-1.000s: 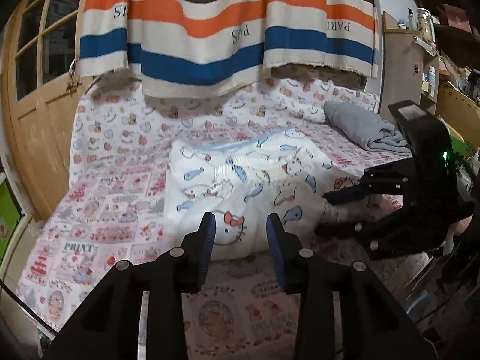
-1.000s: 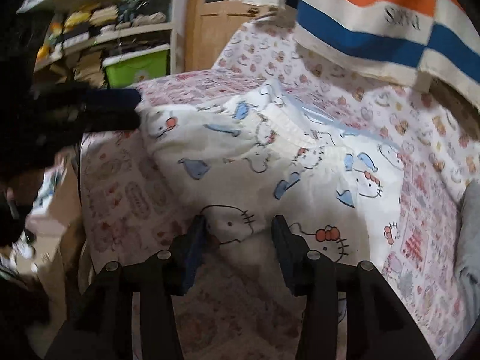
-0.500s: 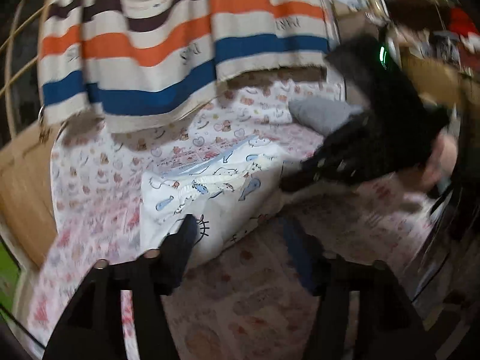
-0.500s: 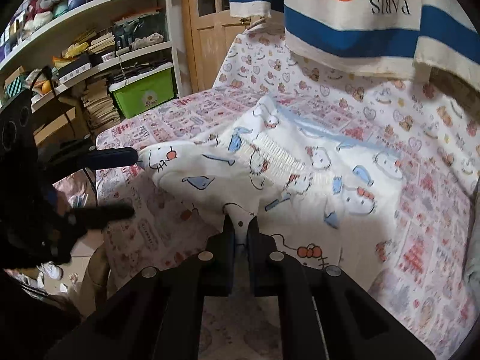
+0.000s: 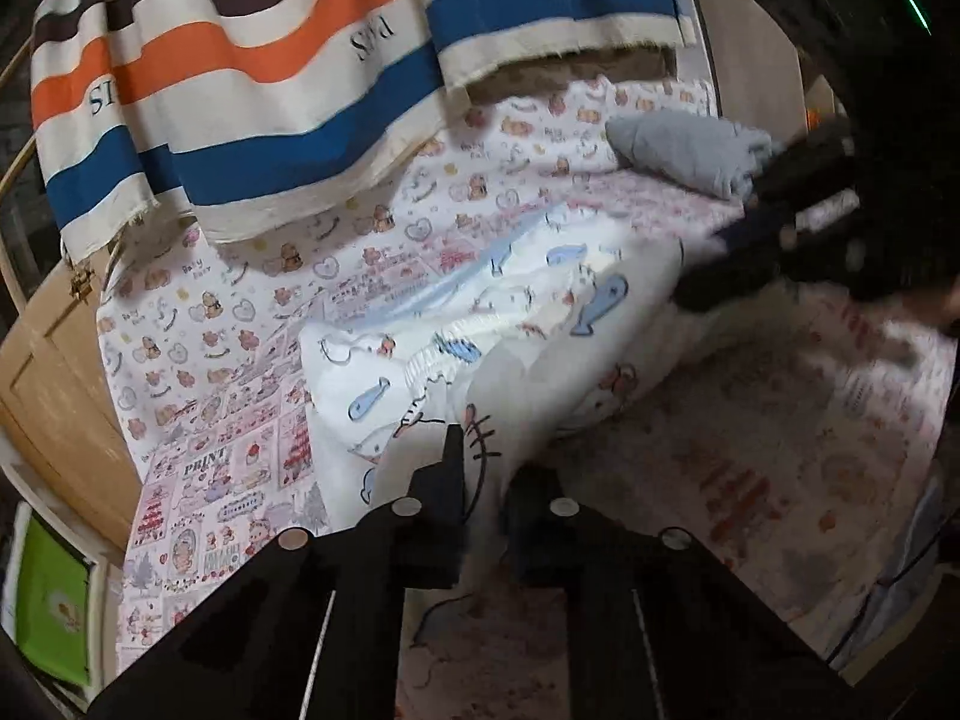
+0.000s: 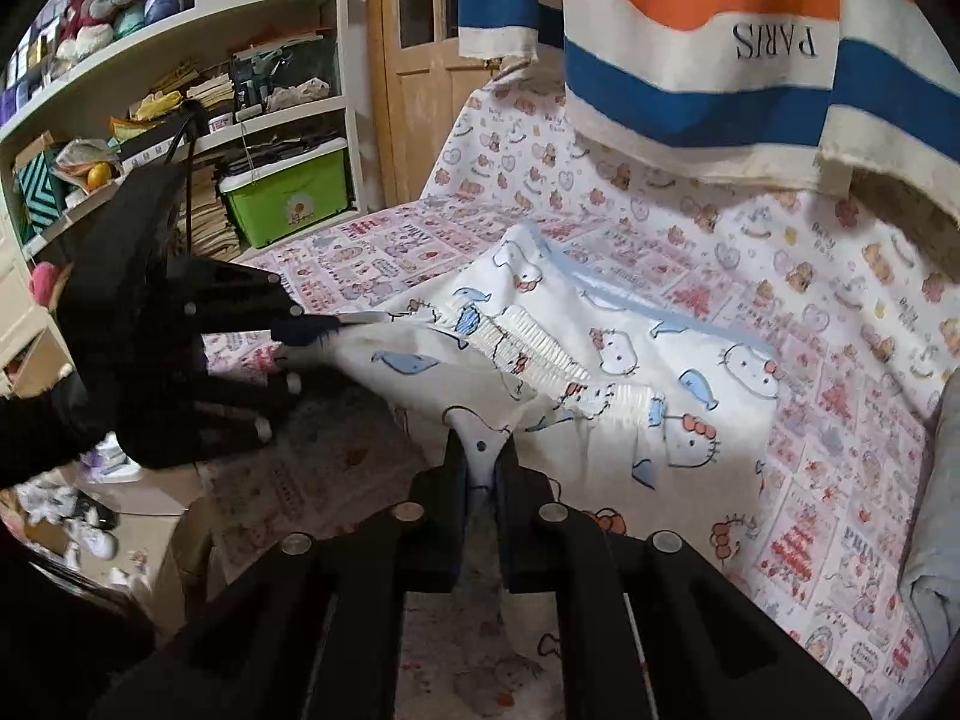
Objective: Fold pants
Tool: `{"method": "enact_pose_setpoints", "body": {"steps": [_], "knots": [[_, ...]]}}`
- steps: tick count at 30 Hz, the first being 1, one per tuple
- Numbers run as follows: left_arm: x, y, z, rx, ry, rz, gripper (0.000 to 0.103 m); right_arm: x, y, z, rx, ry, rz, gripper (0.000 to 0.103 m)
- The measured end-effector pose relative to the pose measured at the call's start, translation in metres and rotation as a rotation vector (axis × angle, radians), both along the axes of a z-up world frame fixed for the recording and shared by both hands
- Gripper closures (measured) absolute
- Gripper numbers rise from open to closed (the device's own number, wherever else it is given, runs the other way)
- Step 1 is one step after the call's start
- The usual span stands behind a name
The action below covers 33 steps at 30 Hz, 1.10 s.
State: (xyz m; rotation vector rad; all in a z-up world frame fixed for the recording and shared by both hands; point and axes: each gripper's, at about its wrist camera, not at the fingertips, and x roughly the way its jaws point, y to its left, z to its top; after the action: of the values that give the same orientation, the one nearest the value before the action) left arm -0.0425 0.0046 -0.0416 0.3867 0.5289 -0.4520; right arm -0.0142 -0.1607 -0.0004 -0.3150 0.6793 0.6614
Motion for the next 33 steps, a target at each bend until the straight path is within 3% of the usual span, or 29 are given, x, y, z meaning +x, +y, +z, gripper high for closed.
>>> {"method": "enact_pose_setpoints", "body": {"steps": [1, 3, 6, 8, 14, 20, 22, 24, 29, 33], "knots": [[0.0, 0.0, 0.003, -0.005, -0.009, 0.004, 0.095, -0.003, 0.002, -0.002, -0.02, -0.03, -0.005, 0.092], [0.0, 0.0, 0.008, -0.017, -0.021, 0.003, 0.095, -0.012, 0.011, -0.011, -0.1, -0.09, -0.027, 0.069], [0.003, 0.001, 0.013, -0.045, -0.009, 0.006, 0.095, -0.025, 0.023, -0.026, -0.204, -0.145, -0.017, 0.048], [0.005, 0.002, 0.015, -0.062, 0.005, 0.006, 0.095, -0.032, 0.027, -0.033, -0.265, -0.175, -0.014, 0.048], [0.01, 0.007, 0.024, -0.127, 0.023, 0.015, 0.095, -0.041, 0.026, -0.043, -0.327, -0.194, -0.004, 0.047], [0.005, 0.01, 0.031, -0.144, 0.003, 0.019, 0.095, -0.017, 0.002, -0.045, -0.315, -0.21, -0.2, 0.044], [0.003, 0.01, 0.029, -0.144, 0.014, 0.012, 0.095, -0.008, -0.011, -0.045, -0.289, -0.173, -0.224, 0.05], [0.001, 0.011, 0.026, -0.141, 0.029, 0.013, 0.096, -0.007, -0.018, -0.045, -0.255, -0.124, -0.204, 0.096], [-0.019, 0.014, 0.021, -0.115, 0.061, -0.01, 0.096, -0.025, -0.027, -0.039, -0.183, -0.056, -0.147, 0.097], [-0.054, 0.017, 0.029, -0.101, 0.049, -0.07, 0.096, -0.056, -0.037, -0.014, -0.079, 0.002, -0.083, 0.097]]}}
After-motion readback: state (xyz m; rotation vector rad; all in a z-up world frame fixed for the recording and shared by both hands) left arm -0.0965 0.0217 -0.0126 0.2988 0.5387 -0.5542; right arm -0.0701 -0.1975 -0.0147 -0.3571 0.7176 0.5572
